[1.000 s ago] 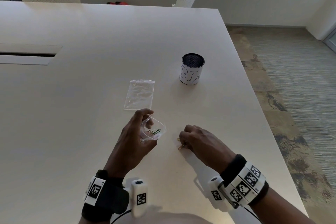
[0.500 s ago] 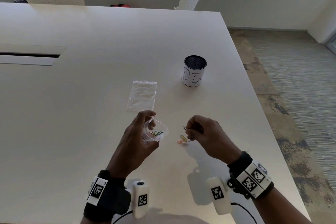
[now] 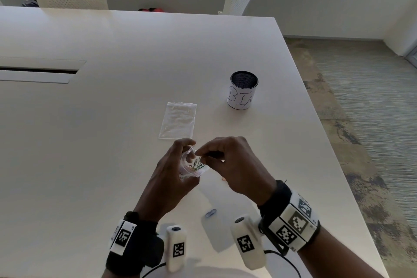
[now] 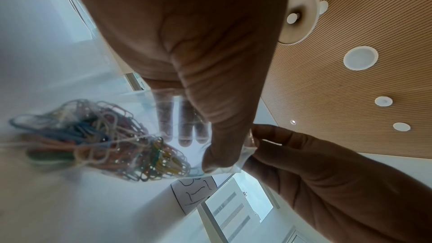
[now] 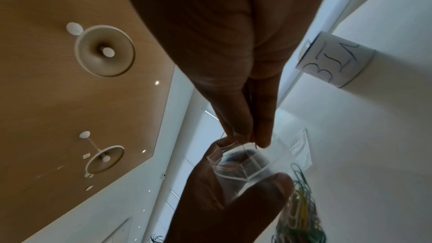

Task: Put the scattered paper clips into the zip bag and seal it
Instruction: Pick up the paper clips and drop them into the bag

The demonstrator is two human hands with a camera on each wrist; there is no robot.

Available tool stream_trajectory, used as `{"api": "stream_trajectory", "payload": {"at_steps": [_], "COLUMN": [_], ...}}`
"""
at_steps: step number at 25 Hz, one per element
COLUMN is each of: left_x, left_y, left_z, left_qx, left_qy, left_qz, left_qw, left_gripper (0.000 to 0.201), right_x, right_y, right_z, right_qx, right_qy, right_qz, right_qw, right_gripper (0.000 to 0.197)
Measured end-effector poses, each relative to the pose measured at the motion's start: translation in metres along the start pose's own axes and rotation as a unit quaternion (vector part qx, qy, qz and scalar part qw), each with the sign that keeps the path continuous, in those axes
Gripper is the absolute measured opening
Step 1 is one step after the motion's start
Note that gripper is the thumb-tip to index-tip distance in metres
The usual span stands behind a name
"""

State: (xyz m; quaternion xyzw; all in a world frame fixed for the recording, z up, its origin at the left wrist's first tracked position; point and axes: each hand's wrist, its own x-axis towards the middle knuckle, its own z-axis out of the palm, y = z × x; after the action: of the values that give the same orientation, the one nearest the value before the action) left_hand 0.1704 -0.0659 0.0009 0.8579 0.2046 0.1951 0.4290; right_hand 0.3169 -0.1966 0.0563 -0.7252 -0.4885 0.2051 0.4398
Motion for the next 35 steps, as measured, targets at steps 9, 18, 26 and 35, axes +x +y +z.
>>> {"api": "stream_trajectory", "payload": {"at_steps": [9, 18, 26, 35], "left_x": [-0.001, 0.001, 0.001, 0.002], "left_y": [0.001, -0.002, -0.002, -0.001], "left_z": [-0.001, 0.001, 0.001, 0.002], "left_qx": [0.000, 0.006, -0.002, -0.011], "left_qy": [-0.004, -0.011, -0.005, -0.002], "left_qz": [0.005, 0.009, 0.001, -0.001], "left_qw": [1.000, 1.000, 1.000, 1.000], "left_gripper": [0.069, 0.073, 0.073, 0.071], "right_x": [-0.009, -0.044, -0.043, -0.040], "right_y": [0.020, 0.042, 0.035, 0.042], "right_z": [-0.022, 0.013, 0.020, 0.005], "right_qx": [-0.002, -0.191, -0.245, -0.305], "right_qy": [0.025, -0.276, -0.282, -0.184], "right_qz": [0.002, -0.063, -0.011, 0.032], "right_qw": [1.000, 0.940, 0.927, 0.934], "right_gripper": [0.009, 0.011, 0.015, 0.021]}}
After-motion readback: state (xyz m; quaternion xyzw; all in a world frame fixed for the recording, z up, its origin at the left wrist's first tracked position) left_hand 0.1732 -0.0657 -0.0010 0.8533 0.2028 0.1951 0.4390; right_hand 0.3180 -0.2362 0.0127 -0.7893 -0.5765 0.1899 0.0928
